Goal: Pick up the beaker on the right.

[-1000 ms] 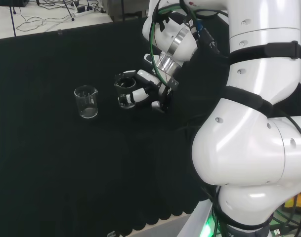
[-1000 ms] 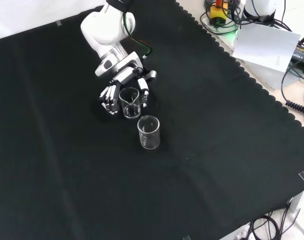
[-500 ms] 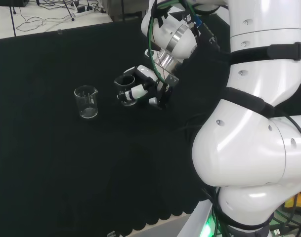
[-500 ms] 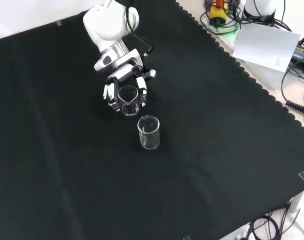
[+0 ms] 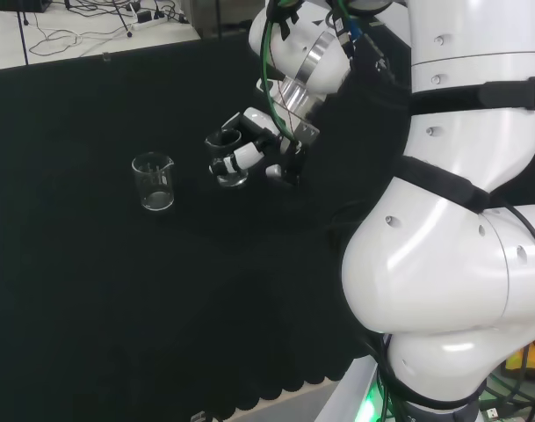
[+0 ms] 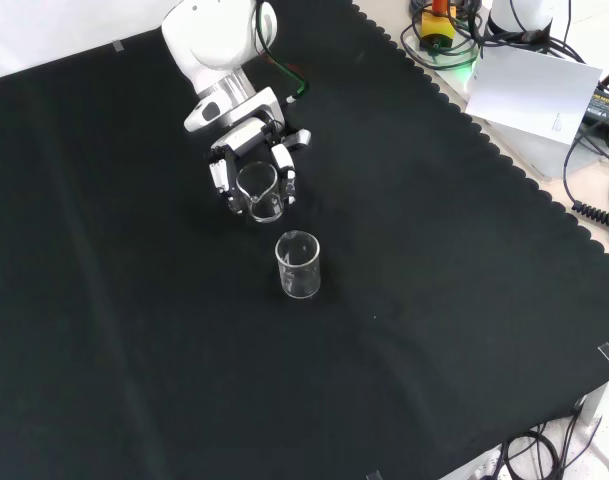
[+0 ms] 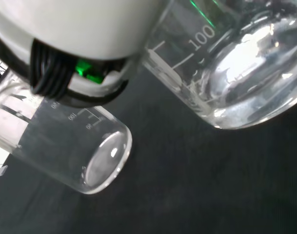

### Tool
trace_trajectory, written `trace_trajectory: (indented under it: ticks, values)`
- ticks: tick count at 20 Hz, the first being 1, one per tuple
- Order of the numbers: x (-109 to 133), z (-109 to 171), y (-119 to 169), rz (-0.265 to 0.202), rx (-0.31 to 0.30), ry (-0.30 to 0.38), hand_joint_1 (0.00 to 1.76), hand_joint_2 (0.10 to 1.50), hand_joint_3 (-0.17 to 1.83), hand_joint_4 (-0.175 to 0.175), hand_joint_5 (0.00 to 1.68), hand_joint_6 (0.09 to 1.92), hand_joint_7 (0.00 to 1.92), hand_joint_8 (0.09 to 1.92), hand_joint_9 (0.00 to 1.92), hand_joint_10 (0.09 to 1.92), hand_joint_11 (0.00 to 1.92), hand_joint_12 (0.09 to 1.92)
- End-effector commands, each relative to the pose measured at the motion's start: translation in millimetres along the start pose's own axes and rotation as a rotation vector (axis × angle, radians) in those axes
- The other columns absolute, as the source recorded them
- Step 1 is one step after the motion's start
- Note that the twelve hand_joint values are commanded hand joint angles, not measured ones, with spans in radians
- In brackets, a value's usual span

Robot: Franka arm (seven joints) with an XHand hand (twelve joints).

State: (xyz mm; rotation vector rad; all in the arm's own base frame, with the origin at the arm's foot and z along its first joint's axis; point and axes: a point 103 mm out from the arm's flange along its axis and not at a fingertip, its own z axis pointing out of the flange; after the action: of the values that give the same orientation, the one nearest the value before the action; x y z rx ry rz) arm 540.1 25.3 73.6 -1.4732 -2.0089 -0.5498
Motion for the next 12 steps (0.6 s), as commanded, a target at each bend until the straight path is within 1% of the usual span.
trace_trajectory:
  ticks: [1, 2, 4, 8, 12]
  values:
    - [19, -23, -6, -0.017, 0.023, -0.042, 1.31, 0.51, 0.84, -0.141, 1.33, 0.54, 1.52, 0.46, 1.67, 0.09, 1.25, 0.8]
    - [23, -26, -6, -0.019, 0.025, -0.049, 1.32, 0.55, 0.78, -0.155, 1.32, 0.55, 1.47, 0.49, 1.67, 0.09, 1.25, 0.8]
    - [31, -31, -7, -0.027, 0.027, -0.065, 1.31, 0.62, 0.68, -0.17, 1.31, 0.57, 1.39, 0.53, 1.67, 0.09, 1.24, 0.8]
    - [46, -37, -6, -0.046, 0.033, -0.093, 1.31, 0.64, 0.64, -0.175, 1.31, 0.57, 1.36, 0.55, 1.67, 0.09, 1.24, 0.8]
    - [60, -37, -3, -0.068, 0.06, -0.121, 1.31, 0.64, 0.64, -0.175, 1.31, 0.57, 1.36, 0.55, 1.66, 0.09, 1.23, 0.8]
